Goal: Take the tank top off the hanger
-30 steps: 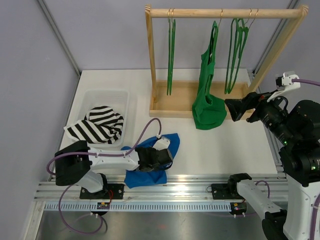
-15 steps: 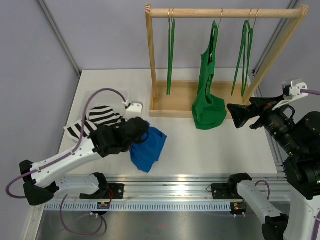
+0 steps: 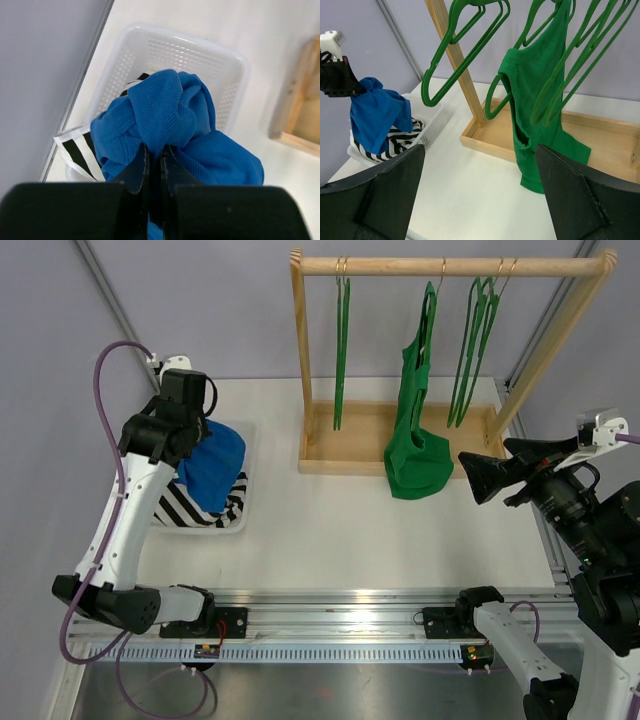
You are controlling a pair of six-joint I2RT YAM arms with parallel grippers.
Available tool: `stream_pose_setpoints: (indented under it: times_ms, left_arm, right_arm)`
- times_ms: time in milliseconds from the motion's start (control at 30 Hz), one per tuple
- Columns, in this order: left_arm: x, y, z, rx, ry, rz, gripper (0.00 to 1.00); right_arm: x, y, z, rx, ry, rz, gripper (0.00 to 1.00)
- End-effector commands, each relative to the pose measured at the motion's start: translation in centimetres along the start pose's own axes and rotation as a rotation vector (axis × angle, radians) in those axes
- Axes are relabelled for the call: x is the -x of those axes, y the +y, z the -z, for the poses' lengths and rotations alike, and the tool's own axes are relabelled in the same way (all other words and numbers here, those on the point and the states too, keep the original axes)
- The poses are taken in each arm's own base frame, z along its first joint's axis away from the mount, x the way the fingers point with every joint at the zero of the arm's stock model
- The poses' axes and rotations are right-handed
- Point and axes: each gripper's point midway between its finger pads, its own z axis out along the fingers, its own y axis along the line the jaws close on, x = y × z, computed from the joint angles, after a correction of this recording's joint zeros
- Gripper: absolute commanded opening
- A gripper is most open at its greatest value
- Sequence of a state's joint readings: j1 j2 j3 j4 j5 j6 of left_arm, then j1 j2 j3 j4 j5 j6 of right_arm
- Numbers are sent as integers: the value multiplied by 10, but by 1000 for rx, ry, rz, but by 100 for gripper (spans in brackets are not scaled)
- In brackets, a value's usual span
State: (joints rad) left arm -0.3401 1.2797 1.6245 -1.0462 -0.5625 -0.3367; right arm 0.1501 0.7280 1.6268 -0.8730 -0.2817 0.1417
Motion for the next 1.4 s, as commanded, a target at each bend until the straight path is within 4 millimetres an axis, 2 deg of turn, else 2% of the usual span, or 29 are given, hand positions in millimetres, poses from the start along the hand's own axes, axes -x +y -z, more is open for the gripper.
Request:
stream_pose_setpoints:
  times_ms: [0,33,100,167,200,233,267,333,367,467,500,533,567,600,633,667,733,767,800,867,900,933,967,1000,1033,1067,1100,1233,1367]
  left_arm:
    - [11,3,-26,-26,30,13,4]
    - [9,9,-38,-6,51,33,7]
    - [-15,5,-69,3,148,39,12]
    - [-30,15,-95,14,204,107,23]
    - [-47,13,-108,1,266,123,34]
    - [-50,20,-113,15,281,146,55]
    - [-52,20,-115,13,289,155,67]
    - [-44,19,-107,-14,258,170,94]
    - [-39,15,-100,-52,239,178,99]
    - [-25,16,-72,-106,165,177,99]
    - [-24,13,-63,-144,152,178,99]
    - [-15,13,-42,-186,91,187,99]
    - [-26,10,-38,-216,94,175,99]
    - [-30,3,-27,-270,72,171,99]
    - [-21,-4,-2,-339,-23,165,99]
    - [-42,-10,0,-370,-12,141,99]
    - [-51,-30,20,-487,-68,109,99]
    - [-67,-29,28,-506,-78,100,99]
    - [-73,-27,29,-498,-87,95,99]
    - [-84,-17,35,-466,-123,93,99]
    - [-97,-10,28,-423,-115,88,99]
    - [-99,-5,27,-403,-126,88,99]
    - [-102,-2,27,-392,-134,89,99]
    - [-104,1,28,-390,-143,94,99]
    - [-103,-1,30,-401,-145,96,99]
    - [-104,-3,30,-413,-144,93,99]
    - [-104,-5,29,-418,-139,92,99]
    - [-111,-12,23,-436,-97,81,99]
    - [-113,-18,22,-460,-79,73,99]
  right_arm:
    - [11,0,-8,1,-56,-31,100]
    - [11,2,-11,14,-56,-60,100]
    - [14,6,-22,44,-56,-83,100]
    - [22,12,-28,83,-72,-113,99]
    - [25,13,-31,91,-85,-125,100]
    - [27,16,-34,109,-92,-151,99]
    - [33,19,-39,135,-128,-160,100]
    - [39,31,-43,209,-148,-191,99]
    - [49,37,-44,240,-164,-194,100]
    - [40,36,-78,266,-42,-278,100]
    - [48,37,-82,267,-42,-288,99]
    - [42,26,-104,228,-3,-324,100]
    - [37,21,-111,199,33,-343,99]
    - [49,21,-113,191,17,-334,99]
    - [43,2,-134,113,41,-330,97]
    - [48,-2,-134,79,46,-324,96]
    - [35,-28,-154,-35,98,-298,91]
    - [44,-30,-155,-53,82,-282,89]
    - [34,-40,-170,-84,119,-281,87]
    - [27,-50,-179,-132,157,-264,81]
    - [35,-43,-182,-128,143,-245,80]
    - [19,-57,-197,-197,191,-211,80]
    - [30,-56,-199,-216,163,-185,80]
    - [15,-53,-218,-215,209,-170,79]
    - [12,-66,-220,-290,215,-135,78]
    - [19,-65,-222,-303,194,-123,76]
    - [8,-70,-234,-330,224,-110,72]
    - [1,-86,-241,-482,225,-13,61]
    - [5,-90,-241,-509,203,8,52]
